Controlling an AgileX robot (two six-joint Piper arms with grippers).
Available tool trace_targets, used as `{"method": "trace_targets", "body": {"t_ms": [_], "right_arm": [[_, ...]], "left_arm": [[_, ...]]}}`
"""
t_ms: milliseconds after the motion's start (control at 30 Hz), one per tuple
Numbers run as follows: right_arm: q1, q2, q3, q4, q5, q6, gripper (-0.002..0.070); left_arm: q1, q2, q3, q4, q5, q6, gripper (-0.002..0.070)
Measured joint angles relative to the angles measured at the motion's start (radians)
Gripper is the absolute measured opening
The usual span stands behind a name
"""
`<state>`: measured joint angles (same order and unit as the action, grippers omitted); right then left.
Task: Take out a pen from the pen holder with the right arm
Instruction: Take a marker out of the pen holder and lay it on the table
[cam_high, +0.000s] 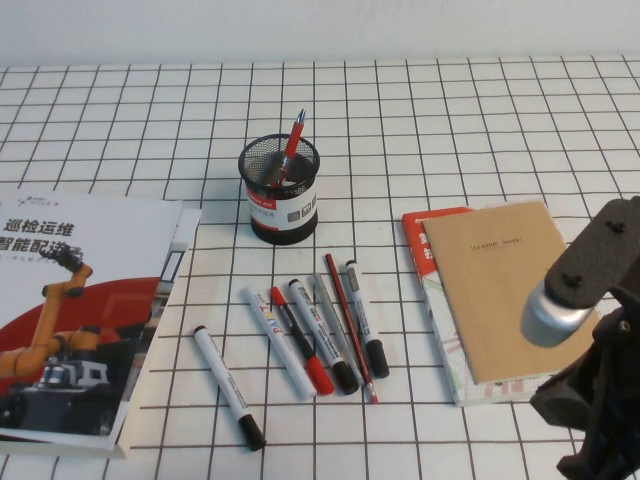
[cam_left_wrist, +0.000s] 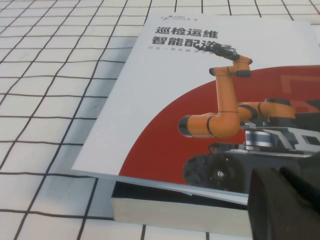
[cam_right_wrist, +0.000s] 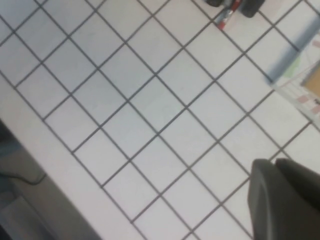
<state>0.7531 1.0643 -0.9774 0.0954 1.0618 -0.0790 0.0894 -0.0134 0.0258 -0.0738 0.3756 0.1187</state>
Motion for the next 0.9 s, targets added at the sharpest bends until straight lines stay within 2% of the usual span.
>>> {"method": "trace_targets", "body": {"t_ms": [100, 233, 533, 767, 900], "right_arm": [[-0.002, -0.002, 0.013, -0.062, -0.042, 0.000, -0.0015], [-0.080, -0.069, 0.101, -0.107, -0.214, 0.000, -0.0015], [-0.436, -0.405, 0.589, -0.108, -0.737, 0.000, -0.0015], [-0.699, -0.726, 0.878, 0.013, -0.892, 0.000, -0.0016], [-0.733, -0.870, 0.973, 0.046, -0.930, 0.000, -0.0016]], "left_arm": [[0.000, 0.000, 0.000, 0.000, 0.000, 0.000, -0.0003], [0.000, 0.000, 0.000, 0.000, 0.000, 0.000, -0.0003], [0.000, 0.000, 0.000, 0.000, 0.000, 0.000, -0.0003], [0.000, 0.000, 0.000, 0.000, 0.000, 0.000, -0.0003], [0.000, 0.000, 0.000, 0.000, 0.000, 0.000, -0.0003]]}}
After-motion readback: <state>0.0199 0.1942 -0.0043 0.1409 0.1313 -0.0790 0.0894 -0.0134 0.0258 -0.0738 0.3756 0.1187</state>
